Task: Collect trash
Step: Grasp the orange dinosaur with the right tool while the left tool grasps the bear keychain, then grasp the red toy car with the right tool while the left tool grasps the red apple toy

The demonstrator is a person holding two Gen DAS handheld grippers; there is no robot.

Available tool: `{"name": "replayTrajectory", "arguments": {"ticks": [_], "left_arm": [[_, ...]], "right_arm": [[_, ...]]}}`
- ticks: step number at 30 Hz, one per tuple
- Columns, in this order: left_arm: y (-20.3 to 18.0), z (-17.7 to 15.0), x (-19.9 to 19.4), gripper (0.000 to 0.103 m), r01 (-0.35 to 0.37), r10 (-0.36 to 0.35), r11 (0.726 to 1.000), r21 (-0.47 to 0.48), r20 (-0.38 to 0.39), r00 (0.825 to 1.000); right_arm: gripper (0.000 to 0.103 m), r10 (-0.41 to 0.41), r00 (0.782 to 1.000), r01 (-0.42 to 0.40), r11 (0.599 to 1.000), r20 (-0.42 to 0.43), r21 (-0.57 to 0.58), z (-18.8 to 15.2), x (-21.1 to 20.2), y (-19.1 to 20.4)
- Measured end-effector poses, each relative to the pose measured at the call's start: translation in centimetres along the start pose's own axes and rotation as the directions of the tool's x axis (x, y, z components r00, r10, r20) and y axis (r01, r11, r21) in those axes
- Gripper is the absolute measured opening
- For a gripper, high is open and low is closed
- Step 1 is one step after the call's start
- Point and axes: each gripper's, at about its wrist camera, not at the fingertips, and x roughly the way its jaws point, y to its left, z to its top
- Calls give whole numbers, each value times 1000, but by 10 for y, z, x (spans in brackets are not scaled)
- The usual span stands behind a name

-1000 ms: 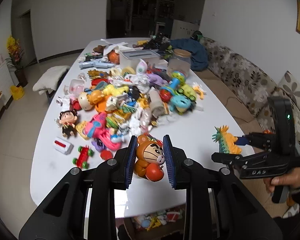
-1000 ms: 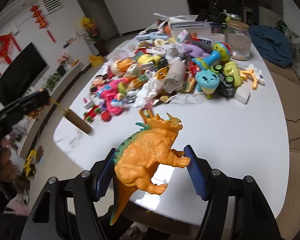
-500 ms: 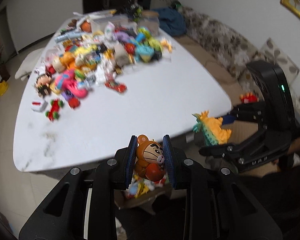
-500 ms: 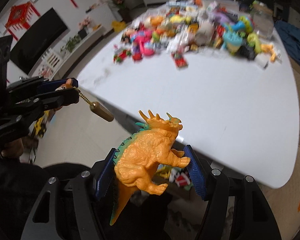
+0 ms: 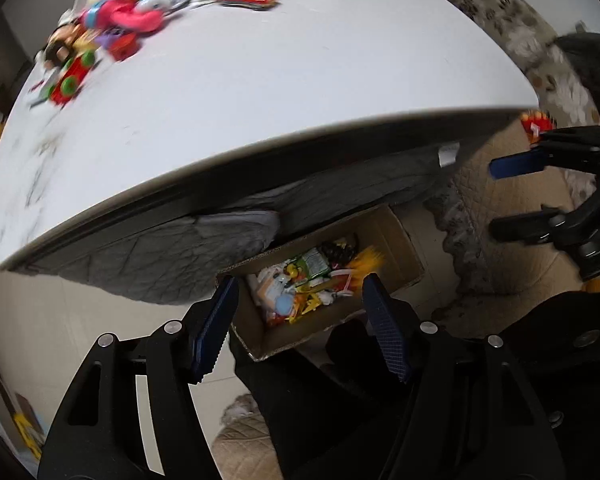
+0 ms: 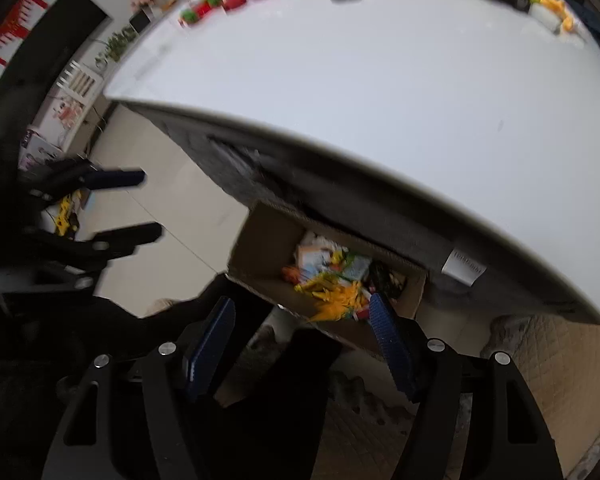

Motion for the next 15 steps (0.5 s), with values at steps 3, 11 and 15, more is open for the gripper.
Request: {"name": "replayTrajectory", "arguments": {"ticks": [3, 11, 15], "left_arm": [[18, 14, -23, 69, -23, 24, 999, -27, 56, 998], [82, 76, -56, 78, -93, 124, 983, -159, 202, 972], [108, 98, -50, 78, -98, 145, 973, -211, 222, 964]], "right_arm": [[75, -16, 995, 18, 1000, 94, -18, 30, -24, 1], [76, -108, 957, 110, 994, 269, 5, 175, -2, -15], [65, -150, 964, 150, 989, 218, 14, 233, 30, -17]]}}
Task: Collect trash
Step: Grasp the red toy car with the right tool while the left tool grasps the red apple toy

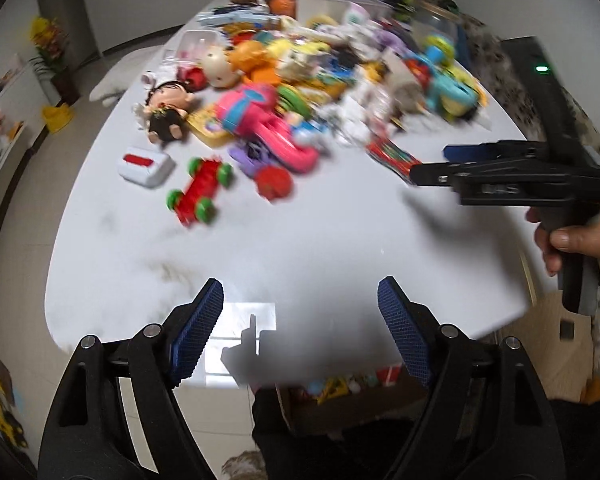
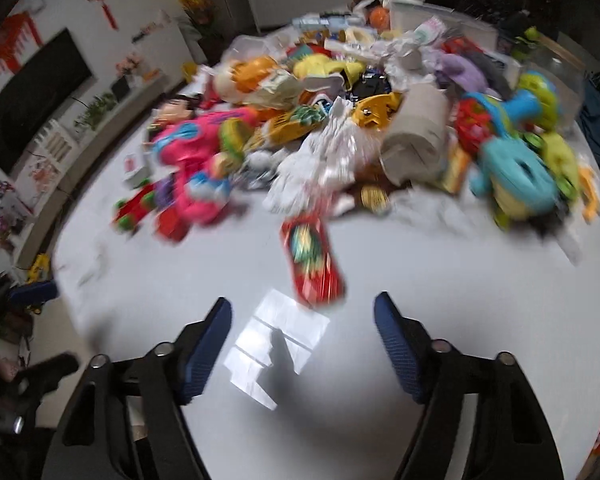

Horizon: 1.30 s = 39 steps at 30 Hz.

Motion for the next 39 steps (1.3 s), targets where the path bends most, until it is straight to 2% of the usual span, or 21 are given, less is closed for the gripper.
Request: {"name": "replayTrajectory", "arguments": {"ticks": [3, 4, 6, 10, 16, 17, 19, 20, 23, 31, 35, 39], "left_arm": [[10, 13, 14, 78, -19, 19, 1000, 3, 8, 1000], [12, 19, 21, 78, -23, 23, 1000, 8, 8, 1000], [15, 28, 33, 78, -24, 24, 1000, 9, 9, 1000], [13, 46, 59, 78, -2, 2, 1000, -1, 3, 1000], [8, 62, 104, 77, -81, 82, 996, 32, -30, 996], [11, 63, 104, 69, -56, 56, 998, 17, 8, 998], [10, 65, 102, 53, -53, 53, 998, 30, 21, 998], [7, 65, 99, 31, -43, 42, 998, 49, 16, 999], [5, 61, 85, 31, 22, -23, 998, 59, 9, 1000], [-10, 36, -4, 31, 87, -91, 995, 47, 98, 991], [-28, 23, -42, 31, 91, -104, 991, 98, 129, 986], [-50, -2, -65, 31, 99, -118, 982, 158, 119, 986]], "right_arm": [[54, -44, 996, 42, 999, -75, -28, 13, 28, 1], [48, -89, 995, 85, 994, -55, -67, 15, 30, 5], [29, -92, 994, 85, 991, -66, -104, 15, 31, 10], [28, -111, 989, 104, 992, -94, -68, 5, 27, 6], [28, -94, 990, 98, 995, -104, 27, -24, 9, -8], [28, -95, 990, 99, 995, -103, 34, -29, 4, -9], [28, -90, 991, 95, 994, -100, 54, -35, -1, -10], [28, -85, 992, 91, 994, -98, 63, -37, -3, -11], [28, -65, 995, 72, 994, -78, 82, -44, -17, -14], [28, 14, 1000, -14, 998, 1, 57, -63, -73, -3], [28, 48, 999, -49, 999, 25, 14, -68, -98, 13], [28, 93, 996, -93, 996, 7, -17, -95, -123, 23]]}}
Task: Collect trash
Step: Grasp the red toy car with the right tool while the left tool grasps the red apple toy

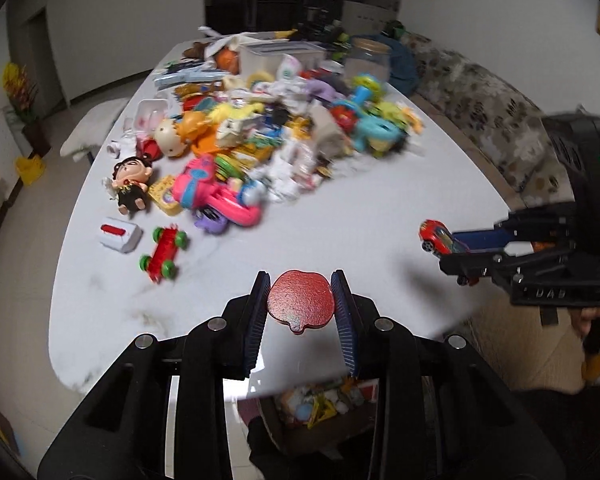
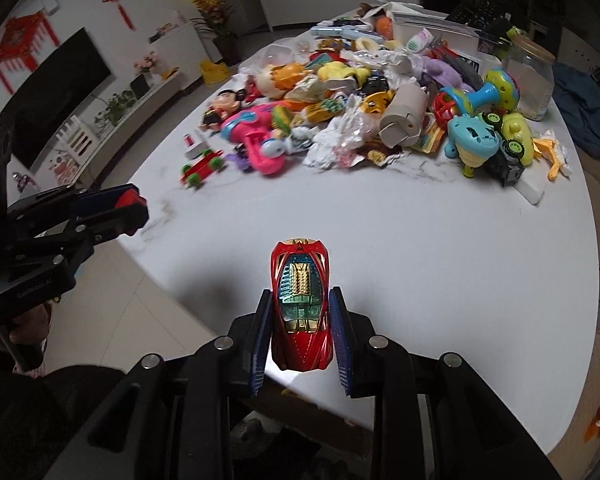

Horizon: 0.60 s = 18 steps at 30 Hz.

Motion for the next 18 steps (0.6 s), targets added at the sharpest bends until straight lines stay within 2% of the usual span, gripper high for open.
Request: {"name": "replayTrajectory", "arguments": {"ticks": [3, 6, 10, 11, 12, 13, 14, 18], "left_arm": [[-19, -21, -2, 31, 10, -8, 999, 43, -49, 999], [-31, -46, 4, 31, 40, -35, 998, 41, -112, 993], [-41, -76, 25, 32, 61, -52, 997, 39, -196, 979], [-43, -82, 30, 39, 71, -61, 997, 39, -217, 974], [-44, -88, 38, 56, 80, -69, 996, 35, -243, 968], [-44, -97, 48, 63, 84, -74, 996, 24, -276, 958], [-43, -102, 53, 67, 82, -74, 997, 14, -291, 954], [-36, -115, 68, 67, 82, -84, 996, -21, -361, 929]], "right_arm": [[28, 29, 998, -30, 1000, -48, -2, -25, -6, 1], [28, 46, 992, -48, 999, -119, -15, -51, -2, 5], [28, 68, 972, -70, 998, -227, -3, -87, 24, 3], [30, 72, 967, -74, 997, -246, 1, -94, 31, 3], [30, 74, 961, -75, 997, -267, 4, -101, 39, 2], [43, 76, 953, -76, 997, -293, 9, -107, 49, 0], [57, 65, 951, -64, 998, -303, 14, -113, 57, -2], [57, 65, 950, -53, 997, -306, 48, -120, 60, -8]]}}
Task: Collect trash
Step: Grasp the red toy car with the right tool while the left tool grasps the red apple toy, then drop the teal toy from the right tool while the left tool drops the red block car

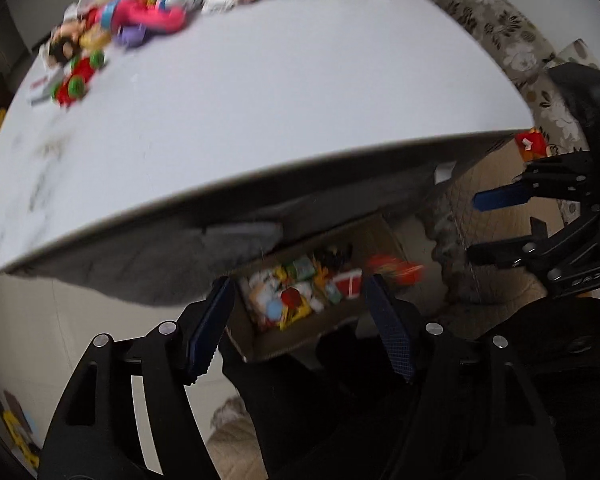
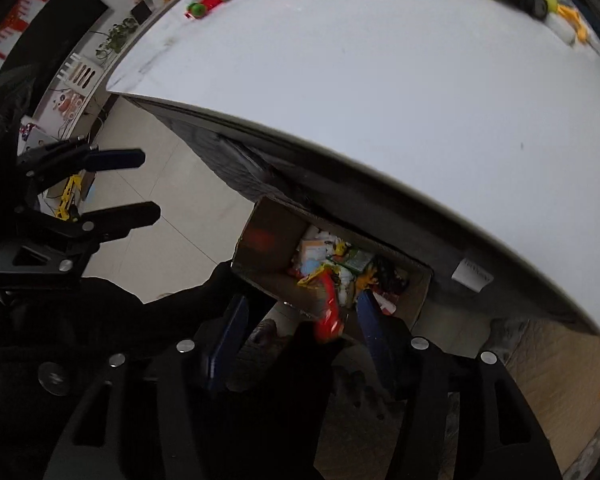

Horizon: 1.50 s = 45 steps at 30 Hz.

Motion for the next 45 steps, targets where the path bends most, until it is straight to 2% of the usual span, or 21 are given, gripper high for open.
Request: {"name": "replayTrajectory", "arguments": {"ticks": [3, 6, 9, 11, 12, 13, 15, 17, 22, 24, 25, 26, 28, 31, 36, 39, 43, 45], "left_arm": [[11, 2, -10, 67, -13, 13, 1000, -12, 21, 1000], [27, 11, -29, 67, -18, 22, 999, -48, 70, 997], [46, 23, -46, 74, -31, 44, 995, -98, 127, 991], [58, 31, -57, 76, -44, 66, 991, -130, 168, 984], [65, 35, -61, 77, -51, 77, 988, -144, 181, 980], [72, 39, -65, 78, -60, 92, 984, -167, 195, 976], [83, 44, -70, 78, -62, 105, 978, -201, 209, 972], [91, 47, -75, 78, -62, 117, 970, -236, 223, 968], [103, 51, -85, 78, -92, 161, 958, -270, 243, 956], [110, 54, -87, 78, -112, 183, 954, -277, 245, 952], [113, 57, -87, 78, -121, 193, 952, -280, 247, 950], [117, 59, -87, 78, -126, 200, 950, -285, 248, 948], [126, 63, -84, 78, -127, 203, 947, -296, 245, 948], [140, 73, -74, 78, -132, 208, 945, -300, 237, 949], [161, 100, -46, 78, -167, 232, 946, -278, 217, 948], [172, 122, -29, 78, -176, 235, 947, -268, 208, 949], [181, 146, -3, 78, -211, 258, 949, -235, 189, 947], [188, 152, 13, 72, -217, 260, 951, -220, 194, 946]], "right_arm": [[57, -3, 997, 1, 1000, 81, 27, 11, -25, -3], [57, -59, 982, 53, 998, 178, 39, 37, -51, -13], [59, -137, 947, 115, 989, 291, 90, 78, -78, -37], [63, -200, 907, 156, 977, 369, 147, 113, -92, -58], [64, -221, 894, 168, 972, 389, 165, 126, -95, -67], [64, -264, 869, 197, 961, 419, 195, 148, -99, -78], [68, -317, 842, 245, 945, 436, 216, 182, -100, -91], [73, -359, 826, 294, 932, 434, 212, 208, -97, -104], [76, -448, 815, 417, 894, 369, 165, 267, -61, -127], [71, -458, 820, 434, 889, 342, 149, 281, -45, -137], [64, -482, 800, 463, 875, 358, 145, 285, -40, -138], [55, -475, 804, 458, 878, 358, 135, 289, -37, -139], [55, -433, 831, 408, 901, 349, 147, 288, -36, -139], [55, -391, 844, 365, 920, 368, 141, 270, -43, -122], [55, -241, 888, 192, 968, 393, 159, 216, -63, -95], [55, -199, 898, 147, 977, 393, 157, 188, -70, -74], [55, -176, 898, 118, 979, 402, 164, 174, -76, -46], [55, -175, 898, 115, 979, 403, 168, 165, -78, -35]]}}
